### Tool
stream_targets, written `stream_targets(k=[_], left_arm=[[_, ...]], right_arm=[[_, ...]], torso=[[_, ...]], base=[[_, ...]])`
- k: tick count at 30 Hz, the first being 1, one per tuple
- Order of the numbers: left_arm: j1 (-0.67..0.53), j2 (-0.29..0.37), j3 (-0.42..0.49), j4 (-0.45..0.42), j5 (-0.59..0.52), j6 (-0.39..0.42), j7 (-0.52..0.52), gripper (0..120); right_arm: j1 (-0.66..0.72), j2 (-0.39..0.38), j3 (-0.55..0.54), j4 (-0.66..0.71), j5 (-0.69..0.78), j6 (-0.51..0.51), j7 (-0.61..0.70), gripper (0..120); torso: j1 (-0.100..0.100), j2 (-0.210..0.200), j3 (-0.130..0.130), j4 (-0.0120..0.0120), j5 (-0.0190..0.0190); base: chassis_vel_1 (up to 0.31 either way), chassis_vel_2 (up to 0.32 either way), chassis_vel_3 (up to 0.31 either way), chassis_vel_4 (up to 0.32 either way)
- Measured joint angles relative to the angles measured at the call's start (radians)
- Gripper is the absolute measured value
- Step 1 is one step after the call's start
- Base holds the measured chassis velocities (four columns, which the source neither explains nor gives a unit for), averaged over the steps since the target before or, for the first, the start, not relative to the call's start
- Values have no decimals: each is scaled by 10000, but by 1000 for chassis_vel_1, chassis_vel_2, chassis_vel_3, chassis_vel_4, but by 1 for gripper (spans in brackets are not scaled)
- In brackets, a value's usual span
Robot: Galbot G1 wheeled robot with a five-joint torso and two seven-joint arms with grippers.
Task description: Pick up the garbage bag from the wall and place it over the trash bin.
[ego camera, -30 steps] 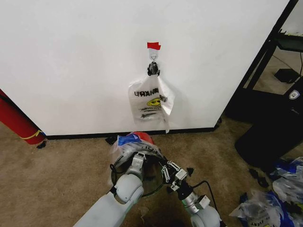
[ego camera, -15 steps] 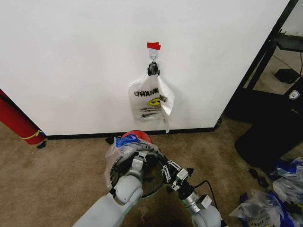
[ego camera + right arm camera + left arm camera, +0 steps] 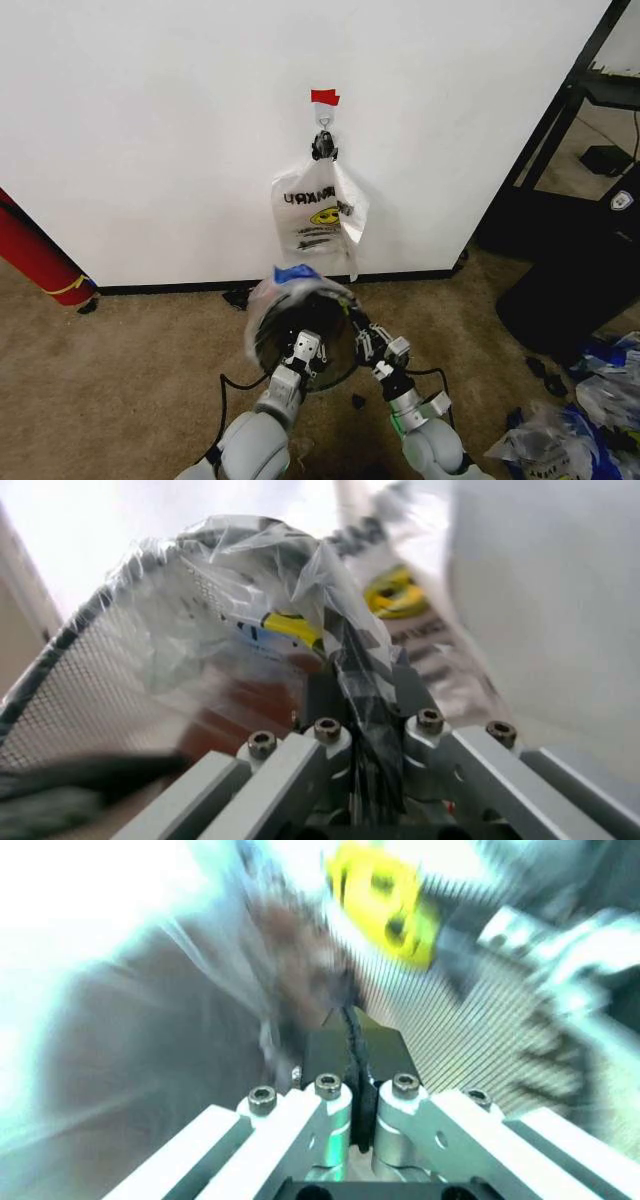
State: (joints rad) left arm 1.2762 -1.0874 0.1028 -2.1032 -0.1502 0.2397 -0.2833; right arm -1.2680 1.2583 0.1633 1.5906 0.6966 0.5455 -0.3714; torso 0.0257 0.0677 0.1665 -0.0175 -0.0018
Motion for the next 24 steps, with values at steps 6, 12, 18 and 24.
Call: stream_targets(k=[6, 12, 18, 24], left_arm=[[1020, 299, -1218, -1226, 1210, -1509, 1248, 13], [1486, 369, -2266, -1848, 2423, -2914, 1784, 34], [1743, 406, -2742, -1482, 2548, -3325, 1704, 54], [1413, 183, -2885, -222, 2479, -3705, 1191, 76]], right_arm=[[-44, -358, 69, 183, 2962, -1255, -60, 0], [-170, -552, 244, 291, 3904, -1842, 38, 0], [-248, -486, 394, 527, 4264, -1909, 247, 0], [-434, -494, 494, 673, 4403, -1902, 214, 0]], torso=[[0, 0, 0, 0, -2], [0, -1, 0, 0, -2], [0, -1, 0, 3, -1], [0, -2, 0, 0, -4]], base=[[0, 0, 0, 0], [0, 0, 0, 0], [0, 0, 0, 0], [0, 0, 0, 0]])
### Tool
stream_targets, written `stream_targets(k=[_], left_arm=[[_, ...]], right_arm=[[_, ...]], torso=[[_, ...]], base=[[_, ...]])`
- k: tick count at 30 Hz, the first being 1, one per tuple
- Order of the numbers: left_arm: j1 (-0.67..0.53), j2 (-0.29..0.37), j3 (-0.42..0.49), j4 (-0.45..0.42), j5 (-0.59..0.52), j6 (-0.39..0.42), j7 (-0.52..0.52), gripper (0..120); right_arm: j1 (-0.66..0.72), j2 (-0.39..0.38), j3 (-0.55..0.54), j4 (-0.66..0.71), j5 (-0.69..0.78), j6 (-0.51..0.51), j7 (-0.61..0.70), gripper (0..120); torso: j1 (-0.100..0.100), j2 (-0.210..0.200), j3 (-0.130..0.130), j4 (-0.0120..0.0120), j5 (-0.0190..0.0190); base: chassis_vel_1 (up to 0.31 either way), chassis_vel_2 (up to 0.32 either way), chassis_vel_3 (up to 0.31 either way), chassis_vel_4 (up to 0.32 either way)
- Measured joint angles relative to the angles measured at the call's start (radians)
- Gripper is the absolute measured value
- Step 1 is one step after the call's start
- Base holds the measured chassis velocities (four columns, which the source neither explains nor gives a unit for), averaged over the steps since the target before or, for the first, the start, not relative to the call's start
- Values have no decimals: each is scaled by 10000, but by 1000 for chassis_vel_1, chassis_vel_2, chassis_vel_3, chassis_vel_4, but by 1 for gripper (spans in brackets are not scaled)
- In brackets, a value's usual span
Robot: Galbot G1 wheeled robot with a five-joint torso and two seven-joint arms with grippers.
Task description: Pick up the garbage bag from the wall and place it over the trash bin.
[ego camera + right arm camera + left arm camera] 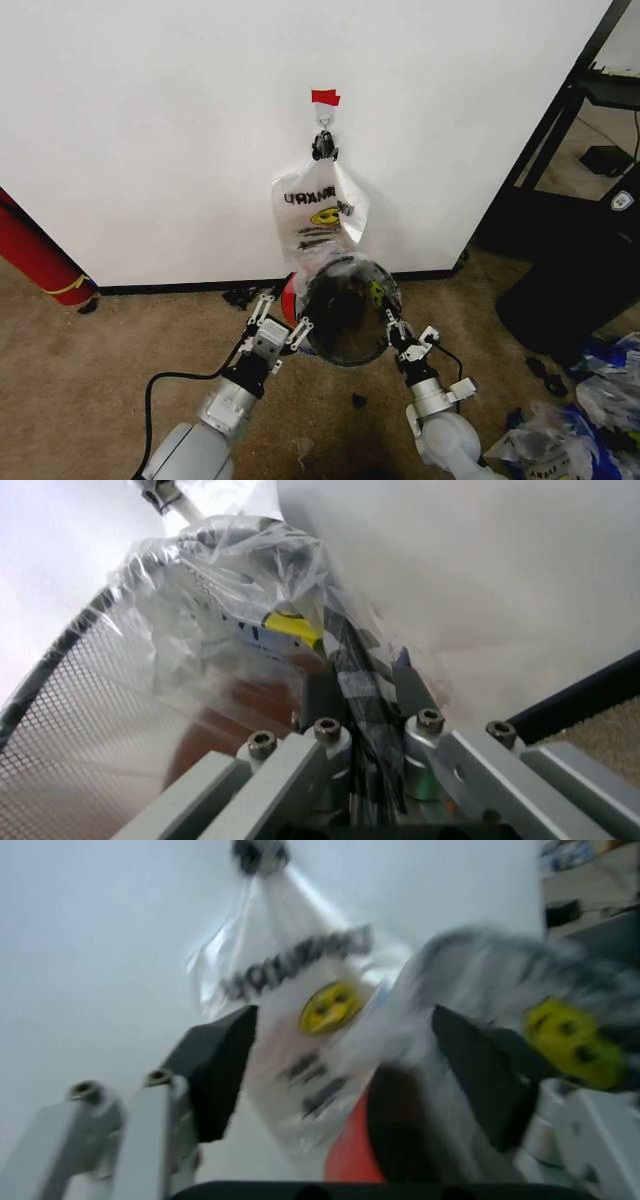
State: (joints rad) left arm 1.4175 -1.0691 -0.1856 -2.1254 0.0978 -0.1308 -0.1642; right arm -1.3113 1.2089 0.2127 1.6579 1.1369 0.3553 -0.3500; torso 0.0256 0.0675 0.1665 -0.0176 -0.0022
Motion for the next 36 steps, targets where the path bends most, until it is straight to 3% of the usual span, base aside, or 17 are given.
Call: stream_targets(k=[6, 12, 19, 27, 31, 36], left_arm=[[-398, -197, 64, 614, -219, -63, -338, 98], [-567, -212, 126, 792, -388, 30, -503, 100], [-853, -192, 5, 1574, -285, -105, -590, 100], [-956, -174, -235, 2219, -372, -223, -1435, 100], [-966, -226, -380, 2483, -220, 46, -1722, 100], [-986, -352, -639, 3504, 64, 531, -2479, 100]], right_arm=[[-222, -51, 43, 129, 59, 61, -281, 0], [-263, -35, 22, 139, -11, 99, -438, 0], [-189, 14, -18, 123, -23, 104, -504, 0], [-251, 33, -91, 187, -116, 104, -401, 0], [-282, 16, -172, 390, -313, -16, 317, 0], [-266, -103, -372, 1216, -810, -1226, 3075, 0]], torso=[[0, 0, 0, -1, 1], [0, 0, 0, 2, 3], [0, 0, 1, 0, 2], [0, 0, 0, 0, 2], [0, 1, 0, 0, 2], [0, 0, 1, 0, 1]], base=[[0, 0, 0, 0], [0, 0, 0, 0], [0, 0, 0, 0], [0, 0, 0, 0], [0, 0, 0, 0], [0, 0, 0, 0]])
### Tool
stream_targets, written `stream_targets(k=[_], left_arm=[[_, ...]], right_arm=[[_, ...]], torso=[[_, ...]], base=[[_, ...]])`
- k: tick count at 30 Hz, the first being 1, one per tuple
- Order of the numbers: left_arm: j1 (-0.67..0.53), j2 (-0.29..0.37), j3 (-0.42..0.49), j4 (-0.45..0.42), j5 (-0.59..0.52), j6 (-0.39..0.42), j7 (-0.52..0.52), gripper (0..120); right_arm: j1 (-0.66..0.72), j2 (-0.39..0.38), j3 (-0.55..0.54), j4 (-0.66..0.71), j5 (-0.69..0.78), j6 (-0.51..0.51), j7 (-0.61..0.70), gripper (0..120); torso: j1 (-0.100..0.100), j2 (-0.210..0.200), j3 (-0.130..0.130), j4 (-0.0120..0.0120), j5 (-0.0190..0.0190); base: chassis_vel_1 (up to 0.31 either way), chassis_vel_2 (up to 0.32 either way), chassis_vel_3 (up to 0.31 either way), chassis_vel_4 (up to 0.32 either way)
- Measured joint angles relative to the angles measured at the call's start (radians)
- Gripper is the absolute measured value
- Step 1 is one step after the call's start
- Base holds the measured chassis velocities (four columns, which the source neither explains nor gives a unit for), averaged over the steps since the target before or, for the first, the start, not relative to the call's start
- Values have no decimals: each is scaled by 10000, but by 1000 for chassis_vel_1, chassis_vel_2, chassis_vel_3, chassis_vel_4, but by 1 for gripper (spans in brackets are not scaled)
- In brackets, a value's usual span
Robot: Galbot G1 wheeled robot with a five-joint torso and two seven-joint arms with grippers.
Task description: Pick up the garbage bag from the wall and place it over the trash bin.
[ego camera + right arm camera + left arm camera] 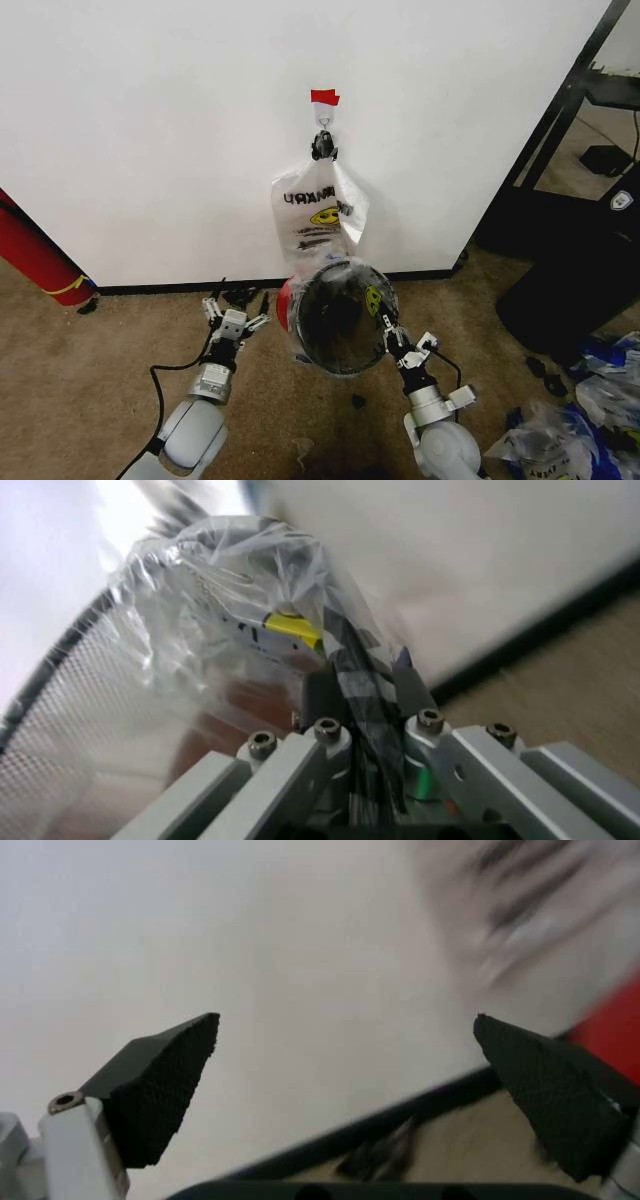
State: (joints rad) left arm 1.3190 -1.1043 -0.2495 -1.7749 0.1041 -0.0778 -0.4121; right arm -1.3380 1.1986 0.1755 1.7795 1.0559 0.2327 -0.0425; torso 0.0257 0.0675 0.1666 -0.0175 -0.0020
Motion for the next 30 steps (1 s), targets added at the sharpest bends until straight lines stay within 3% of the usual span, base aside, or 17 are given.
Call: stream_targets(k=[4, 6, 12, 22, 30], left_arm=[[3, -35, -125, 454, 198, -17, -173, 100], [54, -51, -145, 655, 270, -51, -220, 100], [130, -159, 66, 530, 356, -9, -205, 100], [131, -246, 138, 589, 490, -14, -167, 100], [178, -259, 163, 561, 560, -42, -152, 100]], right_arm=[[109, -109, -56, 499, 38, -870, 1236, 0], [345, -198, -69, 756, 31, -1801, 2232, 0], [987, -226, -3, 605, 7, -3482, 3879, 0], [1534, -334, -59, 546, -163, -4515, 4738, 0], [1533, -333, -22, 609, -107, -4667, 4784, 26]], torso=[[0, 0, 0, 0, -2], [0, 0, 0, 5, -1], [0, 0, 0, 1, 4], [0, 0, 0, 1, -1], [0, 1, 0, 1, 2]], base=[[0, 0, 0, 0], [0, 0, 0, 0], [0, 0, 0, 0], [0, 0, 0, 0], [0, 0, 0, 0]])
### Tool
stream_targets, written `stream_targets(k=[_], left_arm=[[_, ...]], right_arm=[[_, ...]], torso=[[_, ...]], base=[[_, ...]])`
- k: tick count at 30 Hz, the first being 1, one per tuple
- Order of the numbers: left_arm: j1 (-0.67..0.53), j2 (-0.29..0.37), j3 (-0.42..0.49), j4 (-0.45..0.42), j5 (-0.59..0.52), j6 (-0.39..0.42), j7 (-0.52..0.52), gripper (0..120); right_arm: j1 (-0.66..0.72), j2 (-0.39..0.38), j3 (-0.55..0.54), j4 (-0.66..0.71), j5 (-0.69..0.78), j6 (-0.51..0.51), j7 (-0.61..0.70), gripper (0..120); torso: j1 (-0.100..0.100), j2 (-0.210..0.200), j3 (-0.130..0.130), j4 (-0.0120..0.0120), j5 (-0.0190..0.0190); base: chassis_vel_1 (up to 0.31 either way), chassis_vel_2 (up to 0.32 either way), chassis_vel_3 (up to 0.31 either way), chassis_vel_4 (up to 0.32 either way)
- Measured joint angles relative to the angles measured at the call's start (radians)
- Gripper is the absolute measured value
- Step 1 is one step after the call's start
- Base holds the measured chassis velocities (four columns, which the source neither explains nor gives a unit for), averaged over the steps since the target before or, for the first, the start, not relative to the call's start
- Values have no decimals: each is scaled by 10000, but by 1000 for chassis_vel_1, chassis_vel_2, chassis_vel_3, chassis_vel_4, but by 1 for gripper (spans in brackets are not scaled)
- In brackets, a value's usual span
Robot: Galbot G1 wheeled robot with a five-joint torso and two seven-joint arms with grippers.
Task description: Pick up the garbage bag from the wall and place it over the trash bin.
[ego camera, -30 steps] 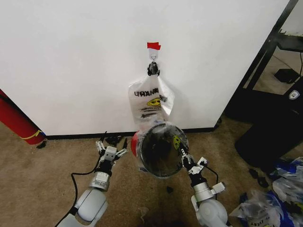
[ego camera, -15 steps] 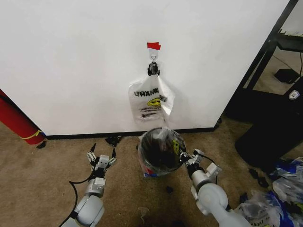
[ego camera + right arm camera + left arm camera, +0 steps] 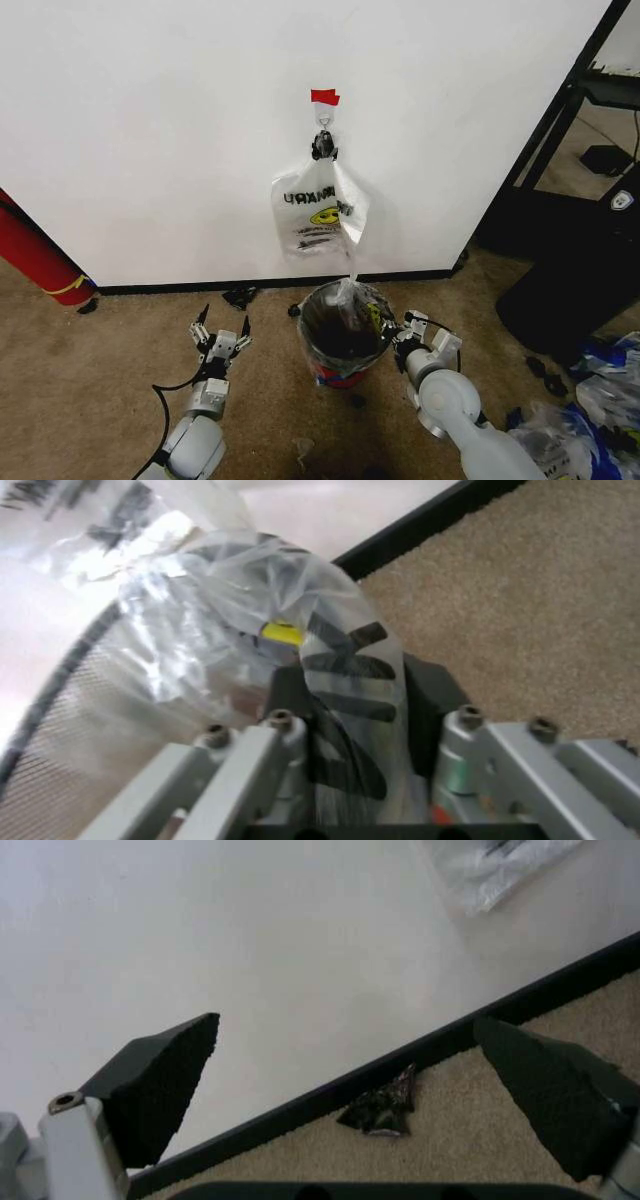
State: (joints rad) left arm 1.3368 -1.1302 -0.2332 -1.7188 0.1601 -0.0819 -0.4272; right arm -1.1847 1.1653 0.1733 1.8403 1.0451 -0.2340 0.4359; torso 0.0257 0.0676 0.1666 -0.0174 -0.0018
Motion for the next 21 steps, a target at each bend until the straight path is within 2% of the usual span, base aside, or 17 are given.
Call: stream_targets(k=[2, 5, 10, 12, 15, 17, 18, 19, 21], left_arm=[[48, 0, 0, -41, 14, -30, 2, 100], [97, -9, -2, -110, 52, -50, 3, 100], [192, -21, -37, -298, 151, -80, 4, 100], [205, -21, -43, -319, 167, -86, 4, 100], [265, -42, -96, -383, 221, -195, 4, 100], [288, -83, -144, -478, 167, -305, 9, 100], [298, -156, -216, -615, 20, -462, 55, 100], [298, -156, -216, -615, 20, -462, 55, 100], [308, -435, -475, -1023, -545, -968, 432, 100]], right_arm=[[-170, -32, 21, 257, -102, -2, -101, 37], [-398, -65, 48, 611, -233, -75, -92, 43], [-982, -154, 174, 1398, -599, -270, 406, 66], [-1063, -169, 205, 1493, -631, -298, 487, 69], [-1572, -259, 433, 2009, -866, -279, 524, 82], [-1885, -305, 552, 2236, -1207, 91, 74, 90], [-2179, -323, 662, 2387, -1733, 854, -817, 95], [-2179, -323, 662, 2387, -1733, 854, -817, 95], [-2499, -223, 884, 2316, -2942, 3017, -2607, 99]], torso=[[0, 1, 0, -1, -2], [0, 1, 0, 0, -2], [0, 1, 0, 0, -2], [0, 1, 0, -1, -2], [0, 1, 0, 1, -1], [0, 1, 0, 1, -2], [-1, 1, -1, -1, -2], [-1, 1, -1, -1, -2], [-1, 2, 0, -2, -3]], base=[[0, 0, 0, 0], [0, 0, 0, 0], [0, 0, 0, 0], [0, 0, 0, 0], [0, 0, 0, 0], [0, 0, 0, 0], [0, 0, 0, 0], [0, 0, 0, 0], [0, 0, 0, 0]])
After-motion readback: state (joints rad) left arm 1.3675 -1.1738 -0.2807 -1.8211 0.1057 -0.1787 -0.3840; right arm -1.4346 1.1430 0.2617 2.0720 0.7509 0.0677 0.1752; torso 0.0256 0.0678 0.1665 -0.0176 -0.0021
